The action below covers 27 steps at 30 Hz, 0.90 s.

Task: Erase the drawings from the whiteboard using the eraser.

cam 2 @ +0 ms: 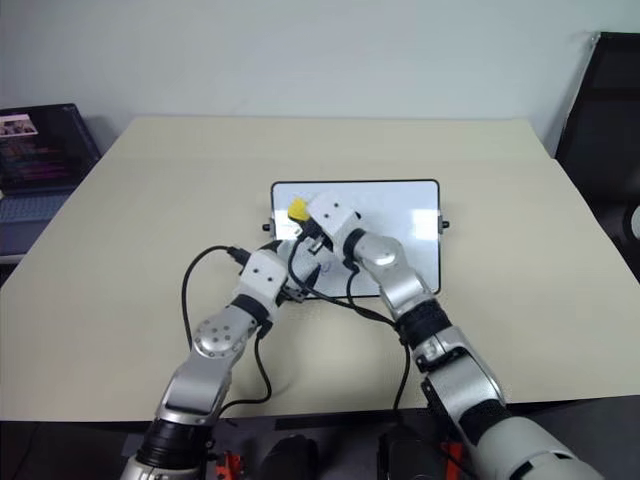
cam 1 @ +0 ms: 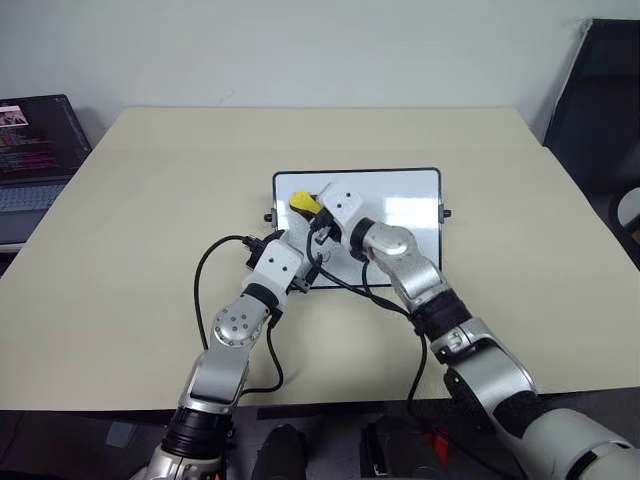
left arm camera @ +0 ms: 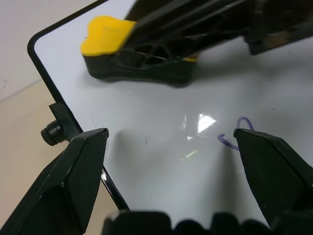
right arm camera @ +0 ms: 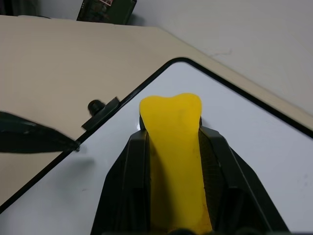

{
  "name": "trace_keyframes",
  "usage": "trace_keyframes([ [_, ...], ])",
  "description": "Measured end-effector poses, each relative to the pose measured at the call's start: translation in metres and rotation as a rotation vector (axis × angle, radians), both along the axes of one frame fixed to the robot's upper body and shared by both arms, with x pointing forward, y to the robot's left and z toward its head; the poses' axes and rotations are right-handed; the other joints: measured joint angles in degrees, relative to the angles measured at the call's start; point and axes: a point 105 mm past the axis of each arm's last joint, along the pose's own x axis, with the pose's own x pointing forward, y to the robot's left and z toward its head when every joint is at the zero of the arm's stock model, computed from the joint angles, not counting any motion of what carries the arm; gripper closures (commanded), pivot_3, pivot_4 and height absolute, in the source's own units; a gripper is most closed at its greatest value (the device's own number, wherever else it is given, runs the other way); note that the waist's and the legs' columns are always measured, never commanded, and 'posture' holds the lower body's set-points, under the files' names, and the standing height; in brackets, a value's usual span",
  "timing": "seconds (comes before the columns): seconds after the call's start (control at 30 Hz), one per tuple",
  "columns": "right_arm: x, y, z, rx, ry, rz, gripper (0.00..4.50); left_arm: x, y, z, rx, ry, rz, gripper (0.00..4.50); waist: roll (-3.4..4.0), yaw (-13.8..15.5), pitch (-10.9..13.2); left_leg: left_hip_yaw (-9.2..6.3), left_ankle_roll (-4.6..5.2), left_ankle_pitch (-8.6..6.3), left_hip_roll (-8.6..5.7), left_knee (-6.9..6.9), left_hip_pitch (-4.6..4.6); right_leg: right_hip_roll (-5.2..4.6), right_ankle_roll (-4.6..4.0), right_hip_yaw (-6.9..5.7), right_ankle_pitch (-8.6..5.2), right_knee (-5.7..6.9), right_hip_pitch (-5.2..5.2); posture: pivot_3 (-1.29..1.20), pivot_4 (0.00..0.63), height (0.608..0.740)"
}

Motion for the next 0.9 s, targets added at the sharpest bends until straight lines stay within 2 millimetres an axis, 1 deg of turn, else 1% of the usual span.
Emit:
trace_keyframes([
  [0.1,0.002,0.000,0.001,-0.045,-0.028,-0.004,3.47,0.000,0.001,0.000,0.001,0.000,0.004,0.00,0.00,0.0,0.0,0.01,0.00,0.00,-0.01,0.01,0.00,0.00,0.00,0.01,0.00,0.01,0.00,0.00,0.150,0.740],
  [0.13,0.002,-0.002,-0.001,-0.092,-0.054,0.003,3.47,0.000,0.001,0.000,0.004,-0.002,0.005,0.00,0.00,0.0,0.0,0.01,0.00,0.00,-0.02,0.03,0.01,0.00,0.00,0.02,0.00,0.01,0.01,0.00,0.150,0.740],
  [0.23,0.000,-0.005,-0.006,-0.150,-0.082,0.015,3.47,0.000,0.002,0.000,0.012,-0.003,0.007,0.00,-0.01,0.1,0.0,-0.02,0.00,0.00,-0.02,0.04,0.05,0.00,0.05,-0.01,-0.02,0.01,0.08,0.00,0.150,0.740],
  [0.4,-0.016,-0.024,-0.033,-0.225,-0.048,0.057,3.47,0.001,0.002,0.000,0.010,-0.002,0.009,0.00,-0.04,0.3,-0.1,-0.04,0.00,0.02,-0.02,0.08,0.17,-0.04,0.27,0.01,-0.09,0.02,0.23,0.00,0.150,0.740],
  [0.57,-0.026,-0.046,-0.047,-0.270,-0.002,0.049,3.47,0.001,0.002,0.000,0.007,-0.001,0.010,0.00,-0.04,0.3,-0.1,-0.05,0.22,0.19,-0.07,0.12,0.26,-0.06,0.29,0.00,0.16,0.04,0.29,0.00,0.150,0.740],
  [0.67,-0.028,-0.053,-0.050,-0.281,0.012,0.038,3.47,0.001,0.001,0.000,0.005,-0.001,0.009,0.00,-0.04,0.3,-0.1,-0.05,0.37,0.31,-0.10,0.11,0.28,-0.03,0.26,0.00,0.24,0.04,0.29,0.00,0.150,0.740],
  [0.77,-0.028,-0.055,-0.049,-0.273,0.022,0.029,3.47,0.000,0.000,0.000,0.003,0.000,0.008,0.00,-0.04,0.3,-0.1,-0.09,0.47,0.39,-0.13,0.10,0.25,-0.01,0.25,-0.03,0.26,0.04,0.28,0.00,0.150,0.740],
  [0.83,-0.028,-0.056,-0.046,-0.242,0.027,0.024,3.47,-0.001,0.000,0.000,-0.002,0.000,0.006,0.00,-0.05,0.3,-0.1,-0.10,0.46,0.40,-0.13,0.10,0.19,-0.01,0.26,-0.02,0.26,0.04,0.26,0.00,0.150,0.740],
  [0.9,-0.027,-0.062,-0.041,-0.202,0.031,-0.001,3.47,-0.005,-0.001,-0.003,-0.007,0.006,0.003,0.00,-0.05,0.3,-0.1,-0.05,0.46,0.40,-0.11,0.08,0.13,-0.04,0.26,0.02,0.26,-0.02,0.22,0.00,0.150,0.740],
])
